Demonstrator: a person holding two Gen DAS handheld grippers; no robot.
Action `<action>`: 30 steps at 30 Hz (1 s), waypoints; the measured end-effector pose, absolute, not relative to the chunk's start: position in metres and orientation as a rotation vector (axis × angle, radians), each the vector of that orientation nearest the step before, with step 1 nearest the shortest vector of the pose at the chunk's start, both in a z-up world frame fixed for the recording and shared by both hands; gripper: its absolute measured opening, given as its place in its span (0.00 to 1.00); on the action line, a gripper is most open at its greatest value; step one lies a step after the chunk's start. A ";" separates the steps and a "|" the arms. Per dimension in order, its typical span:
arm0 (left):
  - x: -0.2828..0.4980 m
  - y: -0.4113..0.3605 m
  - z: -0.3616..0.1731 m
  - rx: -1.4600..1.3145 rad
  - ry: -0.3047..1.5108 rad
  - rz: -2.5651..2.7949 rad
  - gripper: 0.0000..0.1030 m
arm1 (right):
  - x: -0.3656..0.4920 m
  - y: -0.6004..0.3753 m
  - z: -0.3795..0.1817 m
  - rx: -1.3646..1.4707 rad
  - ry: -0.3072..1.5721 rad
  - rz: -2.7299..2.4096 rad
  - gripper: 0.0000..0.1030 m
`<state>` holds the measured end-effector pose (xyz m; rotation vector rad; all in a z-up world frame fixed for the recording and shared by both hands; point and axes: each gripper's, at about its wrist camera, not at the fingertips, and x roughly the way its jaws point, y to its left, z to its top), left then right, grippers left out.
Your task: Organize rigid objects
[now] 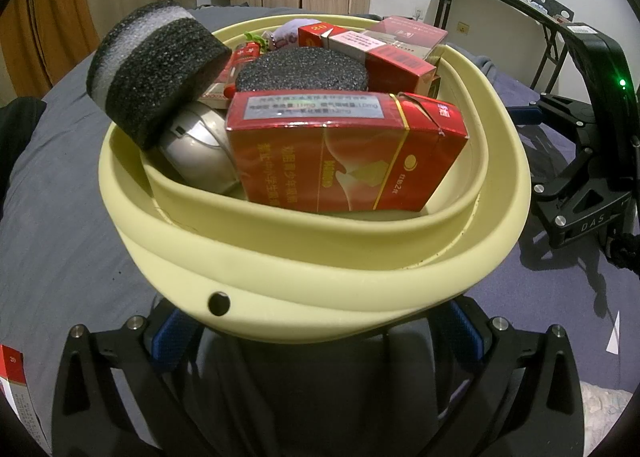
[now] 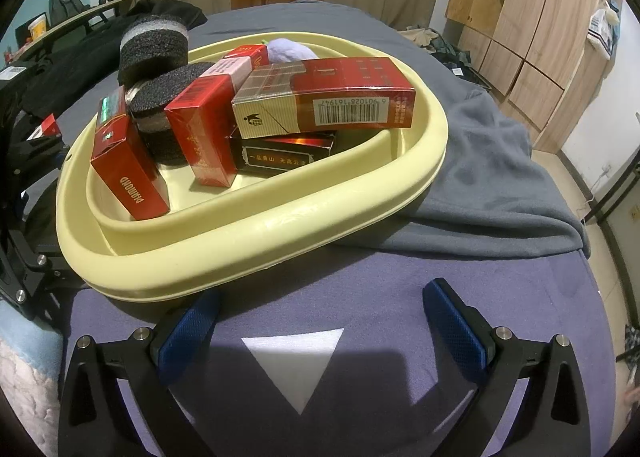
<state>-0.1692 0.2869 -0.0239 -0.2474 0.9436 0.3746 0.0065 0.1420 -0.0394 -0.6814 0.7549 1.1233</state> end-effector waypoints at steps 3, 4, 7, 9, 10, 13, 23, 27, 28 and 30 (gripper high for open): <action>-0.169 0.287 -0.024 -0.248 0.944 0.374 1.00 | 0.006 0.142 -0.039 -0.683 0.755 1.123 1.00; -0.169 0.287 -0.024 -0.248 0.944 0.375 1.00 | 0.006 0.142 -0.039 -0.684 0.754 1.122 1.00; -0.169 0.286 -0.025 -0.247 0.944 0.375 1.00 | 0.006 0.141 -0.039 -0.683 0.756 1.123 1.00; -0.169 0.287 -0.024 -0.248 0.944 0.374 1.00 | 0.006 0.141 -0.038 -0.683 0.756 1.123 1.00; -0.169 0.287 -0.024 -0.248 0.944 0.374 1.00 | 0.005 0.141 -0.038 -0.683 0.756 1.123 1.00; -0.168 0.286 -0.024 -0.248 0.943 0.375 1.00 | 0.005 0.141 -0.039 -0.684 0.754 1.122 1.00; -0.170 0.287 -0.024 -0.248 0.943 0.375 1.00 | 0.003 0.141 -0.039 -0.682 0.755 1.121 1.00; -0.168 0.286 -0.025 -0.248 0.944 0.375 1.00 | -0.001 0.142 -0.039 -0.684 0.753 1.119 1.00; -0.168 0.286 -0.025 -0.246 0.944 0.376 1.00 | -0.003 0.142 -0.039 -0.687 0.749 1.116 1.00; -0.169 0.287 -0.024 -0.247 0.944 0.375 1.00 | -0.002 0.142 -0.039 -0.681 0.756 1.119 1.00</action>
